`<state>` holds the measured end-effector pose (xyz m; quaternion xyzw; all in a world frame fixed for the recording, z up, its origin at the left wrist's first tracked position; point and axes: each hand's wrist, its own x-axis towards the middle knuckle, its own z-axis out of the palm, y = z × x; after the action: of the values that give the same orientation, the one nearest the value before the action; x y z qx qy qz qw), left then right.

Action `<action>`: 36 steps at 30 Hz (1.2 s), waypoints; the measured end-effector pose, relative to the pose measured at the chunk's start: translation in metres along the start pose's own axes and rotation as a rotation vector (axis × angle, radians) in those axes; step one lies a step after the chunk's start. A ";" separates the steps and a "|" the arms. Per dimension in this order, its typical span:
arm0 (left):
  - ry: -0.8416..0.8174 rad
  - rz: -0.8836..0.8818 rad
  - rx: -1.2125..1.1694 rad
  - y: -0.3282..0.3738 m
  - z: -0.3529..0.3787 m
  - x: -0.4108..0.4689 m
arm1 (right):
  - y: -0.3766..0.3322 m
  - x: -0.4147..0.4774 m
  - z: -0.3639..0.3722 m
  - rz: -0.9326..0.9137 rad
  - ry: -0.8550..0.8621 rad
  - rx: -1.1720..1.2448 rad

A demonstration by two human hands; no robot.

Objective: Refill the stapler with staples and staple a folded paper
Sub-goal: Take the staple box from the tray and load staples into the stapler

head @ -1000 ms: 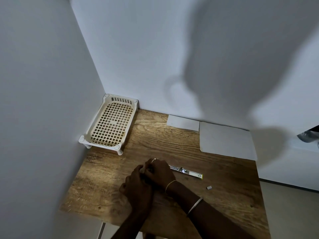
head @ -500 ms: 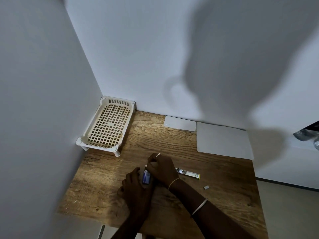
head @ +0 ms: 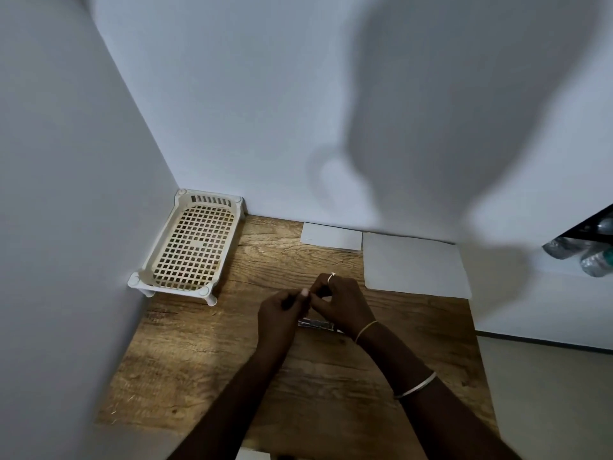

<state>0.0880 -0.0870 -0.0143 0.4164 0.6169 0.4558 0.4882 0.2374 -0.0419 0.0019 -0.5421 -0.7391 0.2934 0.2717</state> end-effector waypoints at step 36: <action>0.070 -0.085 0.174 -0.020 -0.010 0.011 | 0.010 -0.013 0.002 0.219 -0.255 -0.274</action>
<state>0.0747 -0.0831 -0.0352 0.4146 0.6879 0.3934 0.4474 0.2460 -0.0521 -0.0082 -0.6096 -0.7371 0.2839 0.0662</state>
